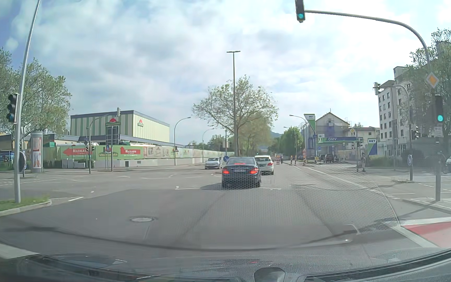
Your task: Follow the waypoints while adhering to traffic rules and regulations
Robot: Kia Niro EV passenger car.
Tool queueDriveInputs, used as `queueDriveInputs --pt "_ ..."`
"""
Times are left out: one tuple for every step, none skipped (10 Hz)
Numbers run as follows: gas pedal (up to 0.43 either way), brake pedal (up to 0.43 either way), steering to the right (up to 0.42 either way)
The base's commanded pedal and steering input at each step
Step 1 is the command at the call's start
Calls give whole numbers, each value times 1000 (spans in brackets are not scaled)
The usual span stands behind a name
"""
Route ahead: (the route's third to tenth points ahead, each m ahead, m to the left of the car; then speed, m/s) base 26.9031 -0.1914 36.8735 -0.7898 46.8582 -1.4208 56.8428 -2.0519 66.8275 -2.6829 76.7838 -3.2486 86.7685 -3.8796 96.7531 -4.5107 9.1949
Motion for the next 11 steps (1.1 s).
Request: queueDriveInputs --pt "130 0 10" --pt "110 0 10" --pt "87 0 10" --pt "67 0 10" --pt "59 0 10" --pt "59 0 10" --pt "59 0 10" --pt "39 0 10" --pt "28 0 10" --pt "20 0 10" --pt "20 0 10"
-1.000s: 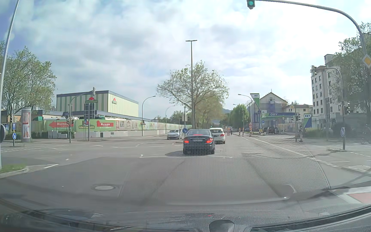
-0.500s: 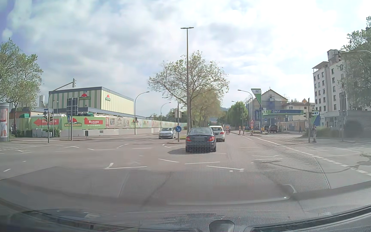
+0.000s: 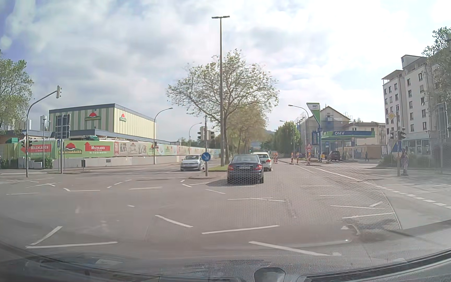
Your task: Follow the waypoints while adhering to traffic rules and regulations
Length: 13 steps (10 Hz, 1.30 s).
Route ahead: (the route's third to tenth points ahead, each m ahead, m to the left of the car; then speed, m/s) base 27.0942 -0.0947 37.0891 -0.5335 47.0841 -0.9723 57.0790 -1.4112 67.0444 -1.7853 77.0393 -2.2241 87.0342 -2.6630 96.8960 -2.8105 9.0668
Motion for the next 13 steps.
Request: queueDriveInputs --pt "8 0 10" --pt "8 0 9" --pt "8 0 9" --pt "8 0 9" --pt "8 0 9" --pt "8 0 9" --pt "8 0 9" --pt "8 0 9" --pt "8 0 9" --pt "8 0 9" --pt "8 0 8" --pt "8 0 8" --pt "8 0 8"
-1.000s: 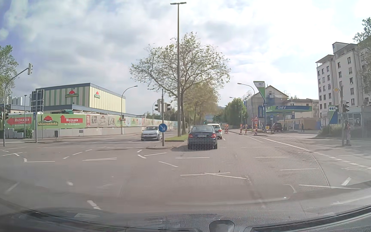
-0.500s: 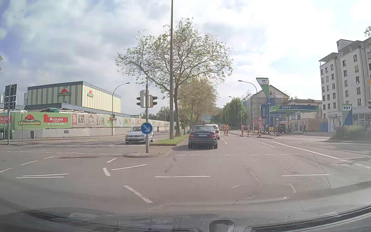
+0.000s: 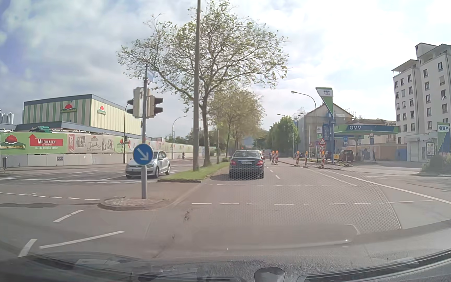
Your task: Follow the waypoints while adhering to traffic rules and regulations
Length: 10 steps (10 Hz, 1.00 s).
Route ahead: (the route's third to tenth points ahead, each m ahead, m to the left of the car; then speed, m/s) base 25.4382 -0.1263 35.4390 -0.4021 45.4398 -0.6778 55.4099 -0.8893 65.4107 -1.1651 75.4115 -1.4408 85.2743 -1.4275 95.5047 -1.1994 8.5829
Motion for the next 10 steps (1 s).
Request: queueDriveInputs --pt "8 0 7" --pt "8 0 6" --pt "20 0 4" --pt "59 0 2" --pt "79 0 1" --pt "79 0 2" --pt "79 0 2" --pt "79 0 2" --pt "79 0 1" --pt "79 0 2"
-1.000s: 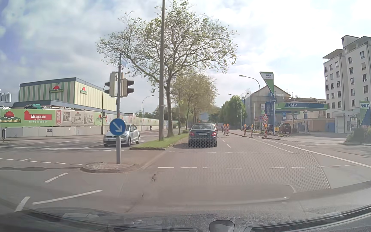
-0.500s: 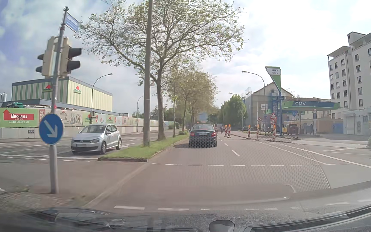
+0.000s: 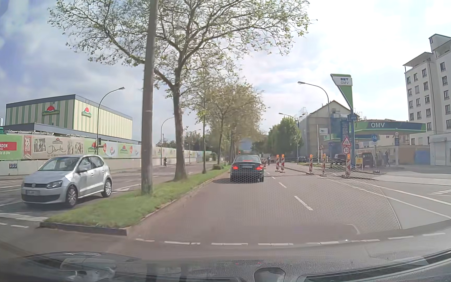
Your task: Follow the waypoints while adhering to traffic rules and regulations
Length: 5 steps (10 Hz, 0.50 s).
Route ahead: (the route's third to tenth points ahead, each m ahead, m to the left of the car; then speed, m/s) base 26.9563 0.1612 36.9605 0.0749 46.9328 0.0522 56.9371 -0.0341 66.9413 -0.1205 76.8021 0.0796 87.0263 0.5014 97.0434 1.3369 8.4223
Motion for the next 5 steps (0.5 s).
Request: queueDriveInputs --pt "79 0 2" --pt "67 0 2" --pt "0 0 1" --pt "0 0 2" --pt "0 0 2"
